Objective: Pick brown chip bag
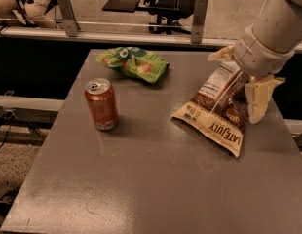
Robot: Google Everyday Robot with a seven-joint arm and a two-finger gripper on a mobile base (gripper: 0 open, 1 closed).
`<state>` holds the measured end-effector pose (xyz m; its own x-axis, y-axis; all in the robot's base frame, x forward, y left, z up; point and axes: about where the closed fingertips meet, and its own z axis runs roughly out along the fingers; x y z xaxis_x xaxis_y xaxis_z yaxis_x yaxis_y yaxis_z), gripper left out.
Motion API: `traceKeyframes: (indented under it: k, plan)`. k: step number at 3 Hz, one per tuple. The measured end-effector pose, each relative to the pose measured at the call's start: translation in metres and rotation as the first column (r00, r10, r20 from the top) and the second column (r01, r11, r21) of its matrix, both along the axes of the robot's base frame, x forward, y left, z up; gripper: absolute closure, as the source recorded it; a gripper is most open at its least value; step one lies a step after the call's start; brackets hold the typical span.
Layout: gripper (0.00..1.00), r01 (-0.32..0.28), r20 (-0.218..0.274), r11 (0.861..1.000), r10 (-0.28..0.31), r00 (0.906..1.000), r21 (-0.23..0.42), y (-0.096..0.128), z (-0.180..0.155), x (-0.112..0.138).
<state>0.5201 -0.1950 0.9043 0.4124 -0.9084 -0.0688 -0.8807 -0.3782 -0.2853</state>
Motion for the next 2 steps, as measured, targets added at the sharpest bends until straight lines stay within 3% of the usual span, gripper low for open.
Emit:
traceKeyframes:
  k: [1, 2]
  plan:
    - [0.0, -0.106, -0.041, 0.993, 0.104, 0.9938, -0.052, 0.009, -0.016, -0.001]
    - [0.25, -0.191, -0.088, 0.978, 0.184, 0.979, -0.085, 0.017, -0.03, -0.004]
